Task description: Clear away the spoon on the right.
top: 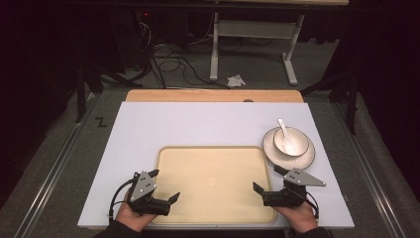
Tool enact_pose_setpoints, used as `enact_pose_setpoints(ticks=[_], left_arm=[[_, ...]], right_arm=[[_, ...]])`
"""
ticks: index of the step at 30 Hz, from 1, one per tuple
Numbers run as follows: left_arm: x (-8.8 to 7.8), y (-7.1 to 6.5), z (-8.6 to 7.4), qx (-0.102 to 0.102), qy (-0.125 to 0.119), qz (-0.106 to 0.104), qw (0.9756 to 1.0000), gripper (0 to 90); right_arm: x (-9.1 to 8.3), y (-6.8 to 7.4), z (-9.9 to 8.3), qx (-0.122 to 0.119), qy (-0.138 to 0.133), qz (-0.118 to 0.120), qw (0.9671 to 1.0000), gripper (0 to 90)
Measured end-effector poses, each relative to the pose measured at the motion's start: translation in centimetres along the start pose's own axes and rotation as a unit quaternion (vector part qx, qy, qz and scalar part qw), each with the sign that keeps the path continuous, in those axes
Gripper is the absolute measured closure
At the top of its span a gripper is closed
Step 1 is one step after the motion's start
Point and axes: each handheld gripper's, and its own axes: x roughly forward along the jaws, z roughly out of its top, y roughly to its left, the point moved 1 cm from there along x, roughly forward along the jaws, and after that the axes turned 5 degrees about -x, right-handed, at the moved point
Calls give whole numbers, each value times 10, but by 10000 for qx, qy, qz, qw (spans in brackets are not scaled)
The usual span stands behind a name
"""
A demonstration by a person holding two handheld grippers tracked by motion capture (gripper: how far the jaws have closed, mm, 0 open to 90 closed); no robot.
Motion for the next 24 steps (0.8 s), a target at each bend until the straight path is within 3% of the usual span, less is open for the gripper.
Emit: enact_pose_setpoints(ticks=[7,16,24], left_arm=[[1,-1,0,23,16,6,10000,7],[0,-1,0,33,16,-3,10000,7],[0,-1,0,42,12,-4,10000,7]], right_arm=[[-1,-1,0,2,-18,-3,10000,5],[-5,-4,1,122,-178,-29,9998,88],[-11,-7,3,80,-266,-134,9995,186]])
